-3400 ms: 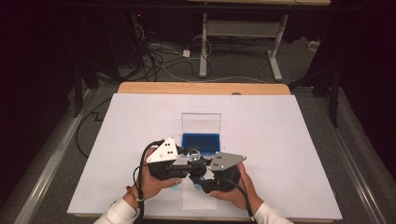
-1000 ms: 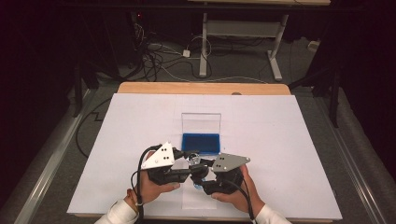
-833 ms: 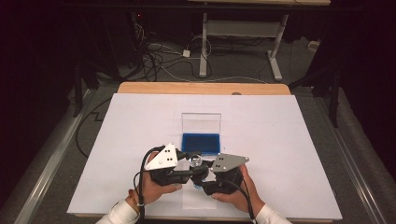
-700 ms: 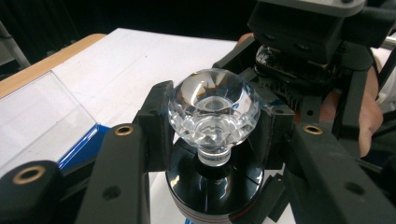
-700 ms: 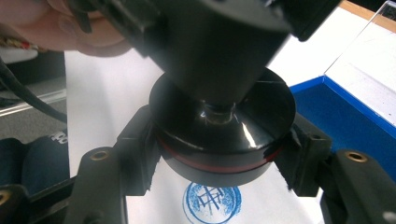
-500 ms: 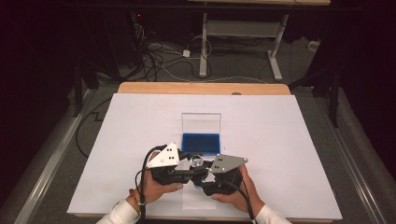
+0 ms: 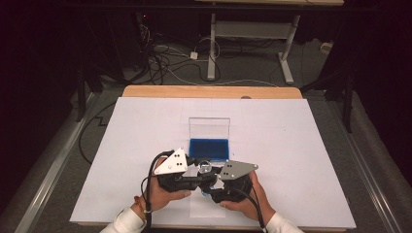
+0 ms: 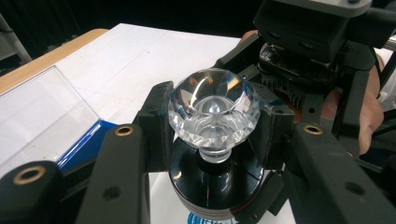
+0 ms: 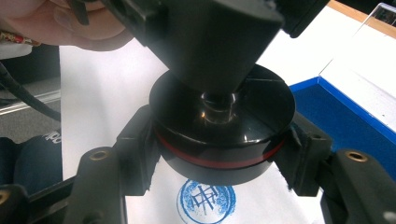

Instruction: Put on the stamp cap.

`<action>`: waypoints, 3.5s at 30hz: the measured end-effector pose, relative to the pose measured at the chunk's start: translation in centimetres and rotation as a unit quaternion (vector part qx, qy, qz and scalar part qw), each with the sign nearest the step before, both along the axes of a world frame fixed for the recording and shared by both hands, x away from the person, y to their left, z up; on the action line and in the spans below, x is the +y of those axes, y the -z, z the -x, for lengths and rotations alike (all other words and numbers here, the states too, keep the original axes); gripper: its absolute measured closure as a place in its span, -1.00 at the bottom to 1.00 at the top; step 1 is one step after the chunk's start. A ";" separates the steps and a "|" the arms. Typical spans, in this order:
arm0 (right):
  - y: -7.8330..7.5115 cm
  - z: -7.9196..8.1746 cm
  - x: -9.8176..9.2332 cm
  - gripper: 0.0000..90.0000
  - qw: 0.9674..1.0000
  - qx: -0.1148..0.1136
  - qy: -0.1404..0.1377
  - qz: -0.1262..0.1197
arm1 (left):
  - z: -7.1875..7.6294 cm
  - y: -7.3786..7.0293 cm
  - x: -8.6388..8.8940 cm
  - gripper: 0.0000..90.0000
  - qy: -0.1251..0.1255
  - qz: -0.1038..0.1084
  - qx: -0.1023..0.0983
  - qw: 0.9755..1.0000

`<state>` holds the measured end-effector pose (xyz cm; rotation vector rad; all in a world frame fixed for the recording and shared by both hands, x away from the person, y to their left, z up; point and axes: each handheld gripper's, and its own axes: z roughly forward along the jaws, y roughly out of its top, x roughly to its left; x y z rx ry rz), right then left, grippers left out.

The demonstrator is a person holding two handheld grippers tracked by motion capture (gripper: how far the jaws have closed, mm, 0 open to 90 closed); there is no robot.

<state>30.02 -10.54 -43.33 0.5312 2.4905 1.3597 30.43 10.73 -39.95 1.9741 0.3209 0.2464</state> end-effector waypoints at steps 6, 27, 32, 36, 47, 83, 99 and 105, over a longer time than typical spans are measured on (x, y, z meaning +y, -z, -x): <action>0.1 -0.1 -0.1 -0.15 1.000 0.002 -0.004 -0.003 | 0.0 -0.1 -0.1 0.21 -0.001 -0.006 -0.001 1.000; 0.7 0.1 0.3 -0.21 1.000 -0.008 -0.009 0.010 | -0.1 -0.7 0.1 0.21 -0.004 0.001 -0.006 1.000; 0.9 0.1 0.5 -0.22 1.000 -0.010 -0.013 0.018 | -0.2 -0.7 0.2 0.21 -0.005 0.001 -0.006 1.000; 0.9 0.0 0.3 -0.26 1.000 -0.017 -0.008 0.024 | -0.2 -0.8 0.4 0.21 -0.008 0.000 -0.008 1.000; -0.3 -0.1 -1.5 -0.39 0.998 -0.048 0.026 0.023 | -0.3 -0.9 1.1 0.21 -0.019 -0.006 -0.013 1.000; -2.0 1.4 -9.0 -0.38 0.987 -0.108 0.107 0.045 | -0.1 -1.2 3.0 0.21 -0.055 -0.037 -0.034 0.997; -1.2 2.6 -11.7 -0.36 0.984 -0.113 0.131 0.043 | -0.6 -1.5 3.8 0.21 -0.071 -0.039 -0.038 0.996; -0.7 3.1 -12.5 -0.36 0.982 -0.112 0.142 0.044 | -0.7 -1.8 4.3 0.21 -0.078 -0.039 -0.042 0.995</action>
